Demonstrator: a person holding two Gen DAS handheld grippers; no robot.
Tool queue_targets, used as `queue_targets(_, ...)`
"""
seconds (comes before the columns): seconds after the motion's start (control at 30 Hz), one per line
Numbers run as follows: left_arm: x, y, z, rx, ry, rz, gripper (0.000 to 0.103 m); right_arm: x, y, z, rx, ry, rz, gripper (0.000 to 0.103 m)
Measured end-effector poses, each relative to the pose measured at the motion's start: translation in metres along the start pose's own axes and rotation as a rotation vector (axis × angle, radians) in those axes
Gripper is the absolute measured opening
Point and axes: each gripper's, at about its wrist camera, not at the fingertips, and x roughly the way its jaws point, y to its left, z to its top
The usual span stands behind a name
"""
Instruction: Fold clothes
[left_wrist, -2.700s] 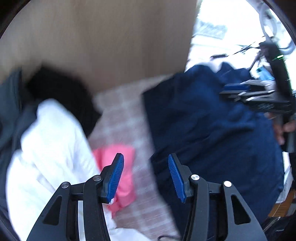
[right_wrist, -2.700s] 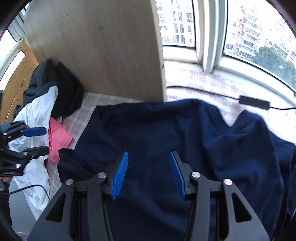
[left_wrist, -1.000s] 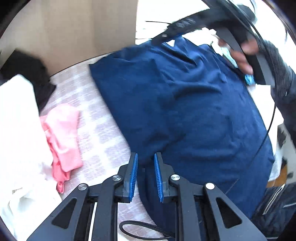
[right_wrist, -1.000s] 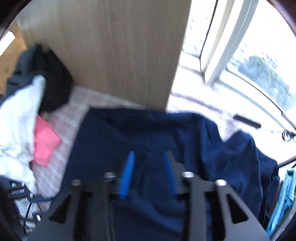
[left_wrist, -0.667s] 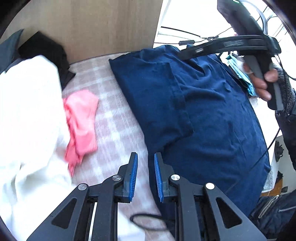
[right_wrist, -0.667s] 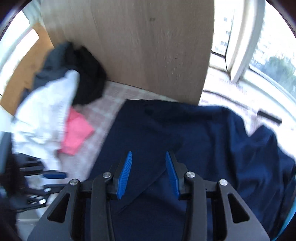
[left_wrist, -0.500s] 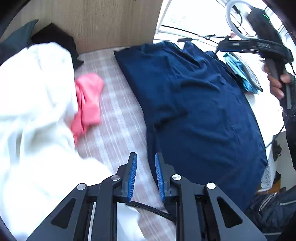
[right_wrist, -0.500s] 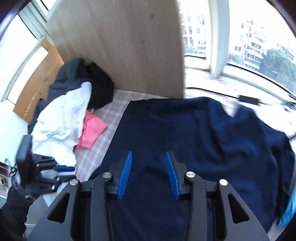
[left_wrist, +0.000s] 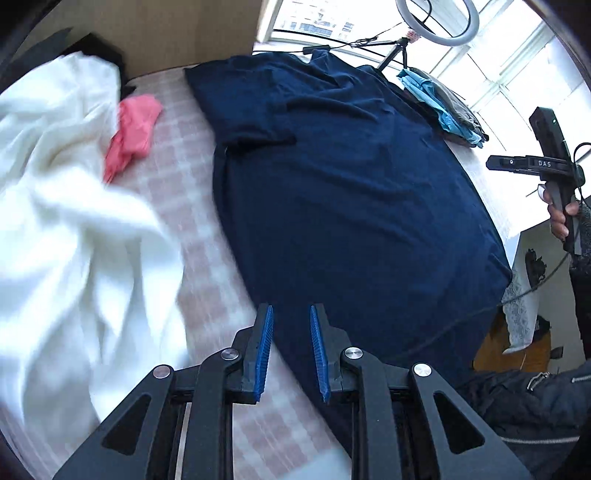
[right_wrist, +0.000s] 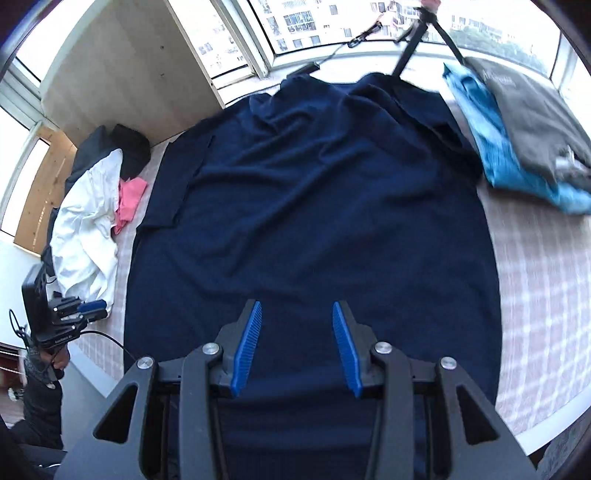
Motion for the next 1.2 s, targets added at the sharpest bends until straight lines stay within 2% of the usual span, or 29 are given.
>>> queue_targets(0.17,-0.023,-0.011,-0.072,-0.145,-0.009,0.062,0.024,0.000,-0.016,-0.011,-0.020,0.008,0.053,0.040)
queue_targets(0.27,-0.031,-0.029,-0.120,-0.259,-0.034,0.080,0.024,-0.005,-0.013,-0.011,-0.091,0.007,0.110,0.040)
queue_targets(0.33,-0.029,-0.045,-0.152,-0.326,-0.047,0.065,0.025,-0.012,0.000,-0.008,-0.167,0.007,0.137,0.040)
queue_targets(0.47,-0.013,-0.077,-0.204,-0.392,-0.049,0.042,0.027,-0.028,0.035,0.005,-0.321,-0.002,0.183,0.041)
queue_targets(0.53,-0.001,-0.085,-0.220,-0.412,-0.047,0.035,0.027,-0.029,0.053,0.010,-0.371,-0.004,0.186,0.051)
queue_targets(0.63,0.016,-0.088,-0.233,-0.415,-0.055,0.044,0.027,-0.022,0.083,0.012,-0.437,0.020,0.188,0.051)
queue_targets(0.77,0.037,-0.075,-0.239,-0.421,-0.083,-0.003,0.027,-0.013,0.119,0.000,-0.522,0.055,0.192,0.051)
queue_targets(1.0,0.072,-0.052,-0.231,-0.387,-0.049,0.007,0.027,0.000,0.147,-0.024,-0.575,0.093,0.169,0.051)
queue_targets(1.1,0.072,-0.047,-0.229,-0.387,-0.063,-0.039,0.027,0.003,0.154,-0.028,-0.584,0.092,0.153,0.051)
queue_targets(1.2,0.068,-0.045,-0.229,-0.386,-0.094,-0.116,0.021,0.007,0.163,-0.028,-0.584,0.092,0.145,0.051)
